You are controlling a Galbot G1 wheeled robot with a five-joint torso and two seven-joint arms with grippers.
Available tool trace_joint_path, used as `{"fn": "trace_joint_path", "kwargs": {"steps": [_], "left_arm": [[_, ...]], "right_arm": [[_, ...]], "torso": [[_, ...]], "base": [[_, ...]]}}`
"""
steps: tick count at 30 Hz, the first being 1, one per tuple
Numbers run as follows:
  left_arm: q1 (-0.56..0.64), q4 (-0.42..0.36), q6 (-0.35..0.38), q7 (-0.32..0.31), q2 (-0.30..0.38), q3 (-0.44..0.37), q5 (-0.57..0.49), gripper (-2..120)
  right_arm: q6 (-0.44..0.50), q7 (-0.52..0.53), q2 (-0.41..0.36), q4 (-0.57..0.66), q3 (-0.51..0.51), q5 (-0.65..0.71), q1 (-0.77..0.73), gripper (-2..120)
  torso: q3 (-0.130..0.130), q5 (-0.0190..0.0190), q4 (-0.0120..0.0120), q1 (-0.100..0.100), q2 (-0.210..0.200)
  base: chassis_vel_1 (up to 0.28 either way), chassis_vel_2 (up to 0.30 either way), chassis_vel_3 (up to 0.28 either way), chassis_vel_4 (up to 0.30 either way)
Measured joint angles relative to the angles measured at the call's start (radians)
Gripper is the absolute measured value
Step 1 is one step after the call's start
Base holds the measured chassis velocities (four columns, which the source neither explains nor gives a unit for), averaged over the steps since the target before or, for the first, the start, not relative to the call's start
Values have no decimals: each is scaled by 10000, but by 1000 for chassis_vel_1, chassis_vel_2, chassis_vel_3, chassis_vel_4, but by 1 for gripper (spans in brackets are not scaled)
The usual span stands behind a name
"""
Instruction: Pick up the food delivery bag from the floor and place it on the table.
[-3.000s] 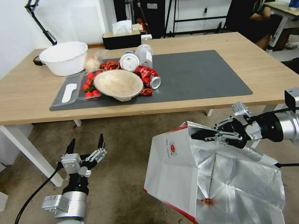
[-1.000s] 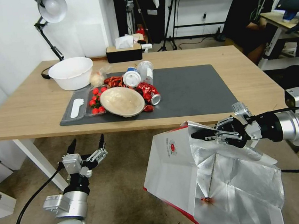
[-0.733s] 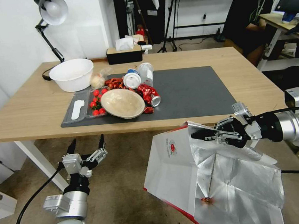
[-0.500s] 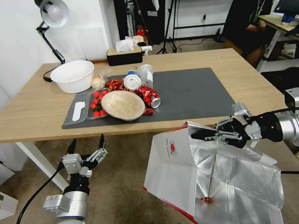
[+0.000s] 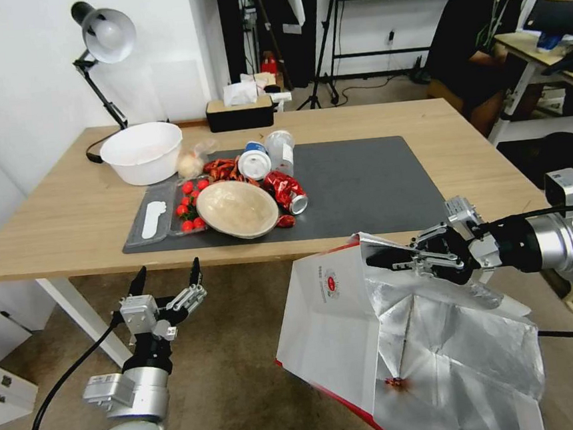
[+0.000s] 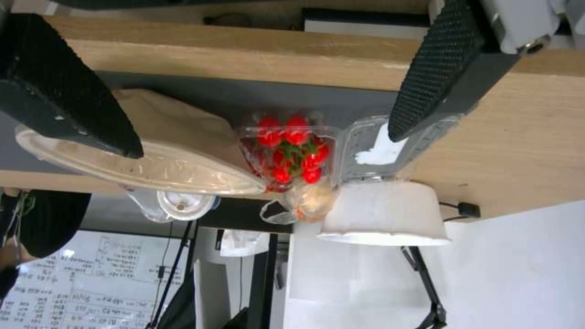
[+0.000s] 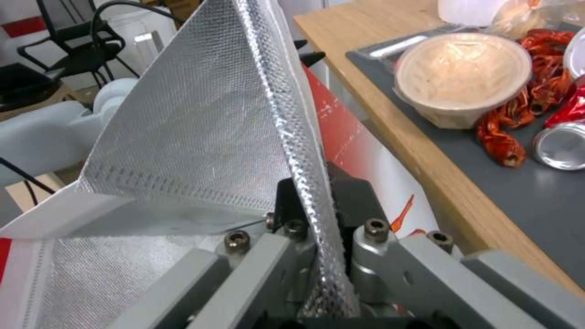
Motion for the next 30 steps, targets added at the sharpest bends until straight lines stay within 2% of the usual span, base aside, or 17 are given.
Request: {"fn": "trace_joint_path", "kwargs": {"steps": [3, 10, 30], "left_arm": [[-4, 71, -163, -25, 8, 15, 15, 100], [15, 90, -231, -128, 17, 63, 130, 100], [16, 106, -253, -53, 18, 30, 193, 100]], "right_arm": [[0, 7, 25, 8, 0, -13, -13, 0], [0, 9, 27, 12, 0, -13, -15, 0], [-13, 251, 13, 181, 216, 273, 5, 0]], "torso": [[129, 0, 3, 94, 219], [239, 0, 1, 169, 408], [211, 0, 0, 149, 354]], "base": [[0, 0, 0, 0], [0, 0, 0, 0], [0, 0, 0, 0]]}}
